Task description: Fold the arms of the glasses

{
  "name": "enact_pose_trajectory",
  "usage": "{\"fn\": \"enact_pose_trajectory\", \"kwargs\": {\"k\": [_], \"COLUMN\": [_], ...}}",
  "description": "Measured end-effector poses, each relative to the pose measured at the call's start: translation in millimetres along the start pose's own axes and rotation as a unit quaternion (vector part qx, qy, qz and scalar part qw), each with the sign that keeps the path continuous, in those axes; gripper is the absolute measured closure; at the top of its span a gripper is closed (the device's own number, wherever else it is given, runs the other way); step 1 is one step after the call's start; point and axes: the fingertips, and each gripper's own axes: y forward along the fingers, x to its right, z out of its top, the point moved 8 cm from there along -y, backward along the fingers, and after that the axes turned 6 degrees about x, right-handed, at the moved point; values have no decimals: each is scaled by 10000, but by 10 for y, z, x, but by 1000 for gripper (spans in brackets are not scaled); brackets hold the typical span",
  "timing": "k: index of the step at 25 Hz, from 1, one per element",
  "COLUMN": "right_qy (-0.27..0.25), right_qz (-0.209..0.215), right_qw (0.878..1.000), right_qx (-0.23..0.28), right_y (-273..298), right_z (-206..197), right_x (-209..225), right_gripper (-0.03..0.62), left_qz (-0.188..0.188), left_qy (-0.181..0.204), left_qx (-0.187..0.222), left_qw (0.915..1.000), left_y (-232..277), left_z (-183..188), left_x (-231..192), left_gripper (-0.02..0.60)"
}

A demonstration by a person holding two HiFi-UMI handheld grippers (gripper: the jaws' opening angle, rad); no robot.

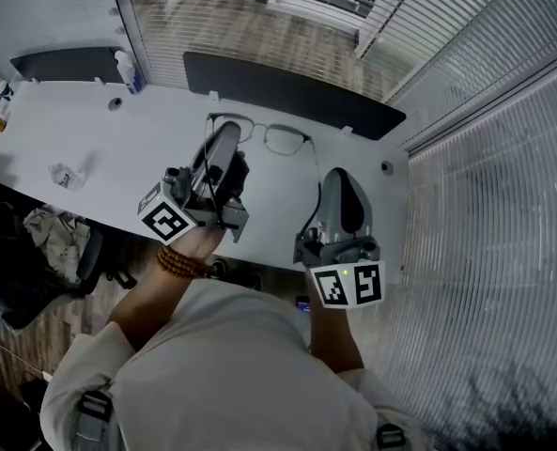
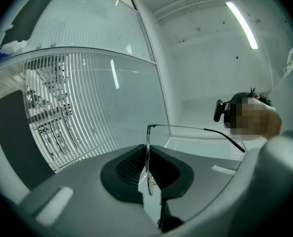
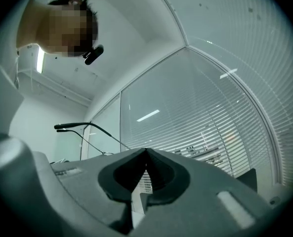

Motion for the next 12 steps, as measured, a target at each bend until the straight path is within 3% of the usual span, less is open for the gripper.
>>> {"fn": "enact_pose_trajectory", "kwargs": {"k": [12], "right_qy": [-97], "right_qz": [523], "right_qw": [9984], "right_qx": [189], "right_y": [98], "right_z": [201], "right_x": [-224], "right_gripper": [594], "left_qz": [-76], "left_qy": [9], "left_qx": [-135], "left_qw": [9999], "left_y": [56], "left_z": [-42], "left_x": [25], "left_gripper": [574]}}
